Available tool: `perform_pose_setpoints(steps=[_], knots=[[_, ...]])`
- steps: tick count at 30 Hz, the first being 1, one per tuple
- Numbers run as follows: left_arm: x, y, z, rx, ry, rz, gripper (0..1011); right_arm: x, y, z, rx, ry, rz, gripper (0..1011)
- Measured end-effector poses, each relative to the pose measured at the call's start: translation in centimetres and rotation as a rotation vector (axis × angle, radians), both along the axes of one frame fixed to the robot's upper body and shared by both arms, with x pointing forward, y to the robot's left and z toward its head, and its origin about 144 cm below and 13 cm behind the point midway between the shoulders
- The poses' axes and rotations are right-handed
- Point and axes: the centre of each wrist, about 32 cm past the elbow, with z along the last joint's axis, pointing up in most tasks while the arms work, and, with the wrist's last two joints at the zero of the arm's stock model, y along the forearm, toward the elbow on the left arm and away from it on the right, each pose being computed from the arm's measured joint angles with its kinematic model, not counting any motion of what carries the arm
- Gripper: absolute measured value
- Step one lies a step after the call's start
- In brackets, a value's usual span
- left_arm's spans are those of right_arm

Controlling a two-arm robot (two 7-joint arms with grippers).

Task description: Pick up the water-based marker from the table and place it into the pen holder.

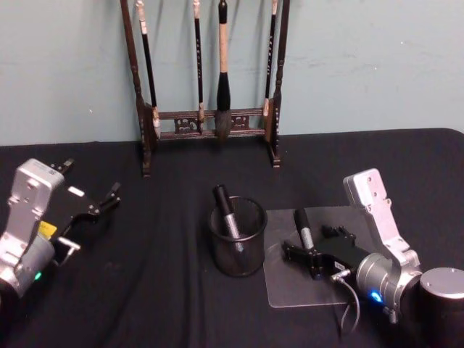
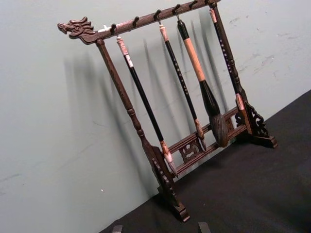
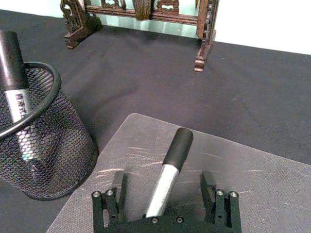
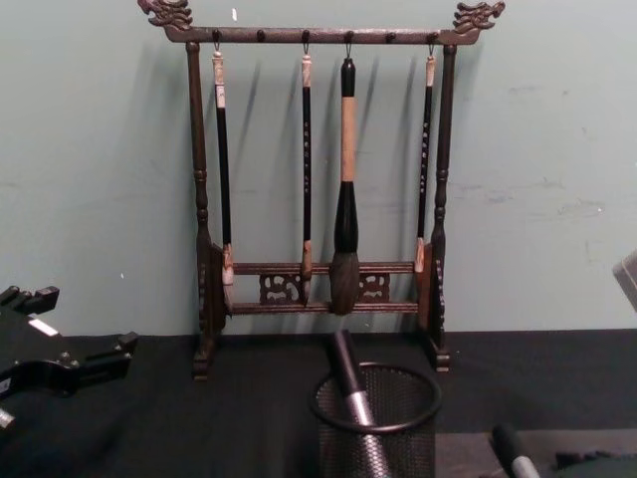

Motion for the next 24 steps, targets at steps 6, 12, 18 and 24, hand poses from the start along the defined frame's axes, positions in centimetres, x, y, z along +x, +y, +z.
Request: perform_pose_setpoints(steps=[6,12,18,24], knots=[[0.00,0.00,0.00,0.000,0.000,0.000,1009,-0.01,0.01,0.03,0.000,-0.001,-0.001,1002],[0.00,0.00,0.00,0.000,0.000,0.000,1009,-0.01,0.03,0.04,-0.001,-0.002,-0.002,925],[0.00,0.00,0.00,0.000,0.000,0.000,1009,-0.02,0.06,0.05,-0.001,-0.002,-0.003,742],[0.00,0.00,0.00,0.000,0.000,0.000,1009,-0.02,0.07,0.06,-0.001,-0.003,-0.003,542]])
